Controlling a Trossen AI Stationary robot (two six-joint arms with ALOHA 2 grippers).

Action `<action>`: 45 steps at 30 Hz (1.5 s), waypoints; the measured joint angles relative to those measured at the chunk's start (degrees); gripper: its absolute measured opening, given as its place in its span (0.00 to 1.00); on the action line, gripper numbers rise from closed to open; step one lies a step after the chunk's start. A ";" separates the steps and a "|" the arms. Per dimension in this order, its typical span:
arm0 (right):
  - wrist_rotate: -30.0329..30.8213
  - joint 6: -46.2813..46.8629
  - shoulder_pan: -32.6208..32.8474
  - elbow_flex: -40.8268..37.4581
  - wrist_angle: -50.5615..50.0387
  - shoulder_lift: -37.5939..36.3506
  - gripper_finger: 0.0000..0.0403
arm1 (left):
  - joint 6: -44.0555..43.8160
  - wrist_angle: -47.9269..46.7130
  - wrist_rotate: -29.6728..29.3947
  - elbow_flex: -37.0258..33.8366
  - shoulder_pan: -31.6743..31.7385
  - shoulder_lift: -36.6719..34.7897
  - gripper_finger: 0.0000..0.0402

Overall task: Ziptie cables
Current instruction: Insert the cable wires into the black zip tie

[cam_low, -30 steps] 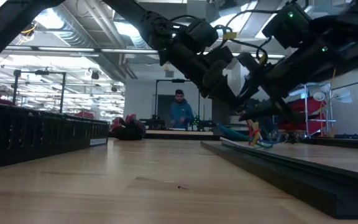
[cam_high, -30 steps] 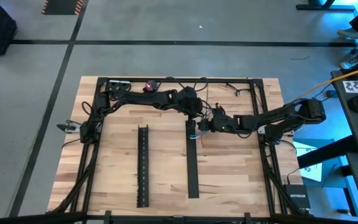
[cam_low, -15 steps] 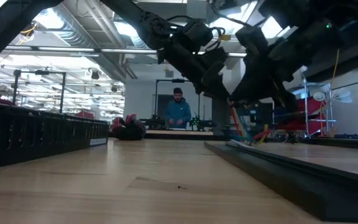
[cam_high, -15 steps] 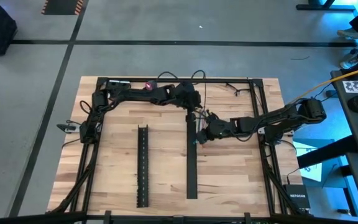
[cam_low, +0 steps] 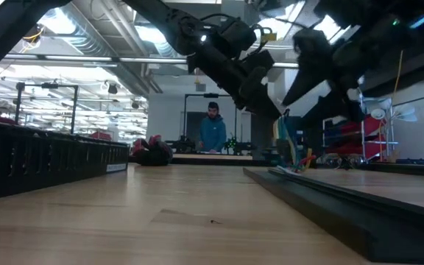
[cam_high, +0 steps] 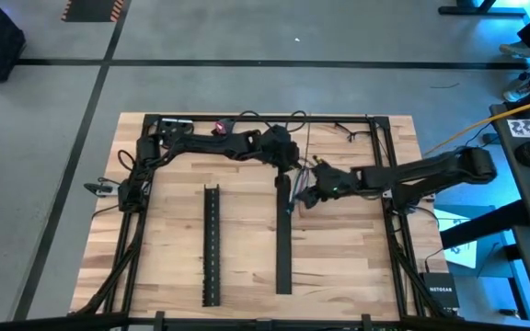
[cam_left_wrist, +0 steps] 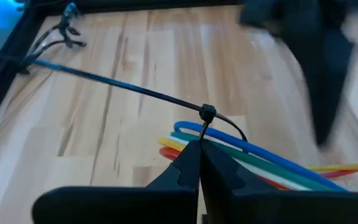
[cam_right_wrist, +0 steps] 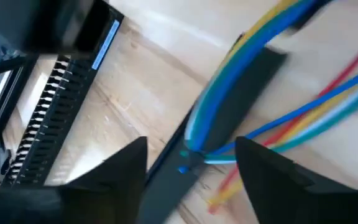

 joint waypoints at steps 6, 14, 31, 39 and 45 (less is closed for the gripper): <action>7.99 -6.57 -2.56 0.02 -13.70 -12.30 0.66 | 0.80 -0.10 0.06 0.00 -0.65 -0.39 0.00; 4.89 -27.57 -9.39 0.02 -8.35 -15.98 0.56 | 3.73 0.27 4.55 0.00 -1.91 -0.47 0.00; -31.71 -40.16 -28.11 -7.83 8.67 -14.98 0.40 | 3.90 0.37 7.16 0.00 -2.71 -0.49 0.00; -32.01 -43.35 -28.64 -8.72 9.98 -13.57 0.40 | 3.53 0.42 6.98 0.00 -2.75 -0.49 0.00; -32.77 -44.76 -28.65 -8.72 14.00 -10.68 0.40 | 3.47 0.40 6.94 0.00 -2.75 -0.48 0.00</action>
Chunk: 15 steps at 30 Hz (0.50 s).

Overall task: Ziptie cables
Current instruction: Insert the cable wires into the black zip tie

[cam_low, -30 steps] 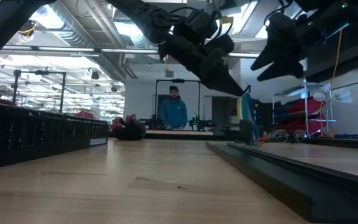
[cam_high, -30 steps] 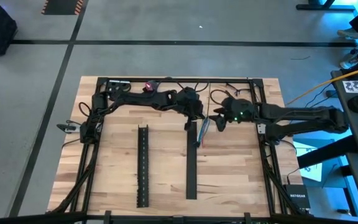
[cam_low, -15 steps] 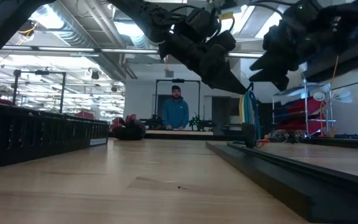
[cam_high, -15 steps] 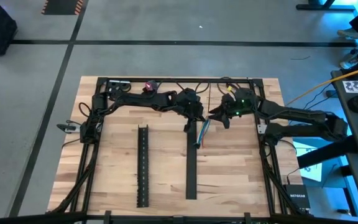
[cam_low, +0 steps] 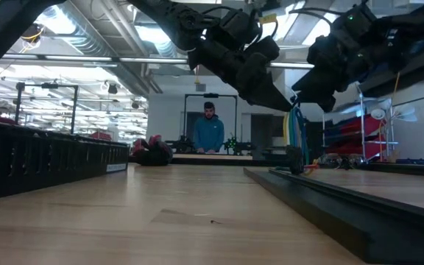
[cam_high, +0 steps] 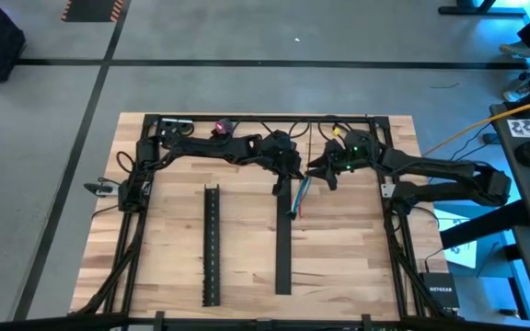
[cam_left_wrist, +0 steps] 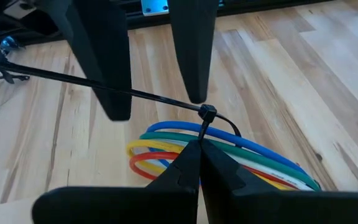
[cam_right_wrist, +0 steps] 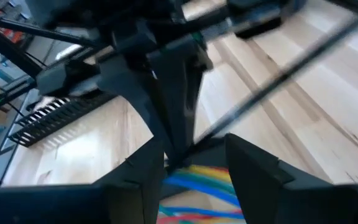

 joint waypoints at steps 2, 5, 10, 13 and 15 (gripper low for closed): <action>-1.14 -0.26 0.00 0.00 0.94 0.35 0.36 | -0.05 -0.09 -0.13 0.00 0.00 -0.01 0.00; -2.98 -1.84 0.00 0.00 0.36 0.35 0.22 | -1.32 -0.37 -1.59 0.00 0.00 -0.01 0.00; -4.36 -3.14 0.00 0.00 -0.16 0.35 0.03 | -2.14 -0.44 -1.93 0.00 0.00 0.00 0.03; -3.87 -3.17 0.02 0.00 -0.39 0.35 0.02 | -4.14 -1.72 -2.86 0.34 0.00 -0.48 0.08; -3.75 -3.34 0.02 0.00 -0.28 0.35 0.01 | -4.69 -2.79 -3.47 1.00 0.06 -1.24 0.12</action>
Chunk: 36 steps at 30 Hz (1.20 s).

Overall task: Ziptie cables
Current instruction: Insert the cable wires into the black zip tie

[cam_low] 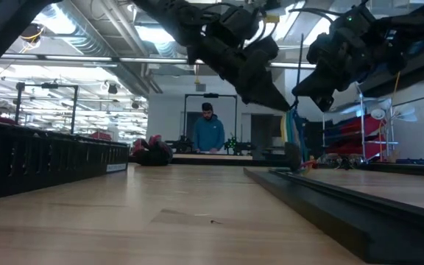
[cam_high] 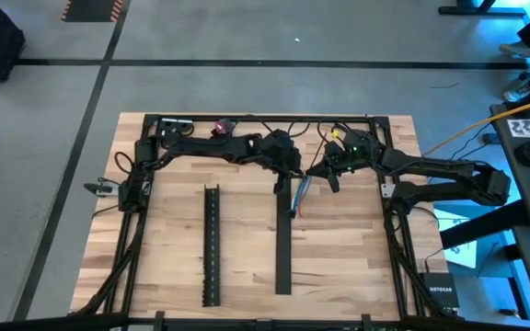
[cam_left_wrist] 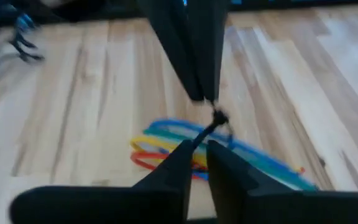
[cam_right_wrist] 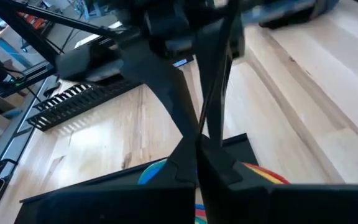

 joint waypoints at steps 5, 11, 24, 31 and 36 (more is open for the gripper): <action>0.47 -0.07 0.00 0.00 0.12 0.00 0.00 | -0.84 -1.85 -1.28 0.49 0.17 -3.72 0.25; 2.54 -0.16 0.02 0.00 0.98 0.00 0.00 | -9.20 3.00 -1.34 0.55 0.98 -5.68 0.33; 2.56 -1.12 0.02 0.02 2.14 0.00 0.00 | -15.20 14.74 -1.08 0.47 1.07 -0.86 0.35; 2.55 -1.17 0.04 0.04 2.46 0.02 0.00 | -10.61 15.93 -3.41 0.49 1.34 -0.80 0.18; 1.22 -1.10 0.04 0.04 5.24 0.02 0.00 | -7.44 13.46 -2.32 0.49 1.53 -0.92 0.02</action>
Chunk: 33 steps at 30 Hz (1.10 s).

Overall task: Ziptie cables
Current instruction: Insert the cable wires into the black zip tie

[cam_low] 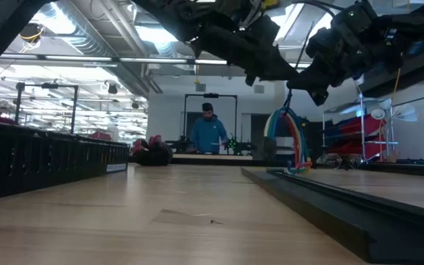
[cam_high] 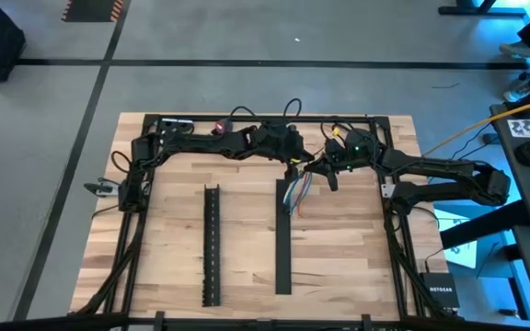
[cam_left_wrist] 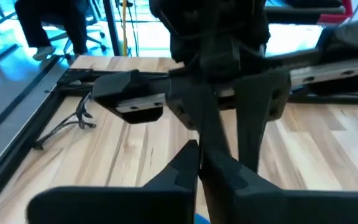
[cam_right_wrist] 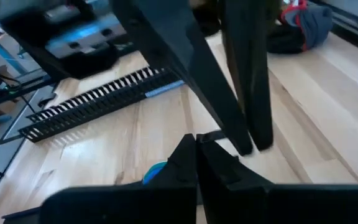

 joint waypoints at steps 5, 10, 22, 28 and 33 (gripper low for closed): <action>3.37 4.25 -0.40 1.18 -3.71 -0.02 0.04 | 0.17 -0.62 -1.58 0.00 -0.20 -1.61 0.00; 8.93 3.16 0.30 6.48 -19.56 -3.07 0.19 | 0.39 -1.14 -3.21 -0.02 0.01 -3.08 0.00; 44.13 20.18 19.18 5.87 -12.90 -1.84 0.46 | -1.42 -0.88 -3.63 -0.02 0.72 -3.51 0.00; 57.23 25.05 24.28 5.71 -5.07 4.67 0.43 | -1.50 -0.44 -3.61 -0.02 0.72 -3.51 0.00; 61.32 28.40 24.28 5.68 -1.59 9.42 0.35 | -1.48 -0.18 -3.52 -0.02 0.70 -3.49 0.00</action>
